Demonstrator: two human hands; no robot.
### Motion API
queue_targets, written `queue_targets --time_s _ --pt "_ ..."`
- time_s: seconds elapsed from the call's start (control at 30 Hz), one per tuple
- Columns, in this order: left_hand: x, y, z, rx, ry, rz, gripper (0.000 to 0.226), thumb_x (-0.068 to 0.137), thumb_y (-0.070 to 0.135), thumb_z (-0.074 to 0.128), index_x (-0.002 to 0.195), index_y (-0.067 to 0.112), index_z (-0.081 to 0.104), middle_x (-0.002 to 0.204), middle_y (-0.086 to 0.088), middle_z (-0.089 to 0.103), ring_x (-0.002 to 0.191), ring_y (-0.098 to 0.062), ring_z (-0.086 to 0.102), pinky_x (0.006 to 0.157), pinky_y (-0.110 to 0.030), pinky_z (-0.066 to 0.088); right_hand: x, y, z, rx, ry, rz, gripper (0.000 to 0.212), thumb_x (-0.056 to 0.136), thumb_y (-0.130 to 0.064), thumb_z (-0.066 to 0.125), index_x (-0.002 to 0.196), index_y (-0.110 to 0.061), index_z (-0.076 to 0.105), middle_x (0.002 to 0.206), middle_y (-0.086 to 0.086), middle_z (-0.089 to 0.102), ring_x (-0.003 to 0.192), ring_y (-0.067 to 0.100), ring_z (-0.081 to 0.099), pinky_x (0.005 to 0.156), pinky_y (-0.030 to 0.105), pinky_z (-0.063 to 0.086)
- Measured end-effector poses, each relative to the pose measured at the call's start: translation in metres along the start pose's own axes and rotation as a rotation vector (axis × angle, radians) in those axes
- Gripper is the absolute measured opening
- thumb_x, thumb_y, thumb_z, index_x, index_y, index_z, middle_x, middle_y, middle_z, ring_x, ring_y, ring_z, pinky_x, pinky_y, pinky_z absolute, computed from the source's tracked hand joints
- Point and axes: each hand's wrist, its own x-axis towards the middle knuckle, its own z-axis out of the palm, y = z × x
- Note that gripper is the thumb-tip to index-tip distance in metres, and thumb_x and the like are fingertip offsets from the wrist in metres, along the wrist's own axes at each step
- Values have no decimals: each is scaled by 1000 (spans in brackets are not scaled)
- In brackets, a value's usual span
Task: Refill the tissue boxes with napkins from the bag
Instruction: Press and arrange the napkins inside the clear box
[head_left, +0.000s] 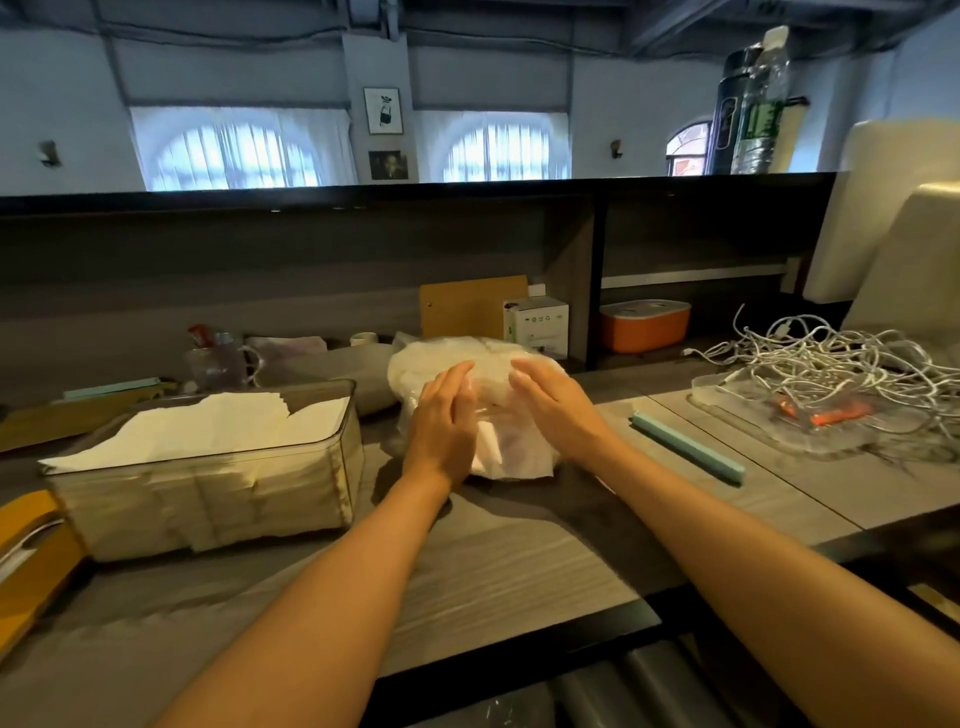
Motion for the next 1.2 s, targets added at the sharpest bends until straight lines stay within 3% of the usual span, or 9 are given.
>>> queue_targets --time_s 0.13,0.27,0.43,0.57,0.67,0.8,0.93,1.03,1.2 --pt "3 -2 -1 -50 34 -40 68 92 49 16 143 18 48 148 -5 49 136 -19 42 117 -43 31 15 -9 -3 -17 -66 13 44 104 -36 40 136 -8 54 136 7 55 121 14 50 96 23 37" --pt "5 -3 -2 -84 61 -62 72 90 55 13 142 21 49 143 -6 54 132 -21 46 113 -46 35 26 -9 6 -4 -123 40 45 103 -43 39 131 -12 58 124 2 59 115 17 54 97 31 43" --pt "7 -7 -6 -237 85 -185 65 92 54 15 139 26 50 140 -5 55 126 -20 49 102 -37 40 20 8 25 -165 -255 25 64 97 -61 39 145 -19 47 147 3 48 131 17 46 113 39 34" --pt "11 -11 -5 -312 101 -267 53 107 45 18 139 21 54 136 -5 60 126 -21 52 103 -35 40 19 10 20 -223 -334 26 60 97 -57 44 143 -20 48 145 -2 49 128 13 45 108 31 34" --pt "12 -10 -3 -340 66 -298 57 107 46 17 139 19 56 134 -5 61 124 -20 54 97 -29 38 13 11 18 -284 -298 9 69 89 -58 59 145 -20 45 151 -4 39 136 14 37 116 38 30" --pt "10 -8 -6 -356 56 -337 62 105 53 14 134 21 59 129 -4 65 121 -20 56 109 -42 40 4 8 19 -349 -286 -37 73 83 -60 65 143 -22 47 145 -4 38 134 15 35 115 39 31" --pt "7 -5 -13 -330 62 -365 64 105 54 14 126 21 64 116 -4 70 112 -19 59 104 -42 40 2 8 21 -475 -265 -96 78 80 -63 67 145 -26 45 149 -5 36 137 15 31 114 39 30" --pt "6 -4 -15 -257 71 -368 62 105 54 14 125 23 63 111 -1 71 112 -18 57 101 -41 37 3 10 24 -540 -259 -165 73 81 -62 65 145 -34 42 148 -5 39 135 15 33 112 36 31" --pt "7 2 -17 -110 31 -360 68 101 60 12 118 17 62 112 -6 69 107 -20 56 93 -38 38 12 15 26 -540 -214 -226 47 84 -51 68 124 -27 63 130 -6 59 121 14 50 103 33 40"
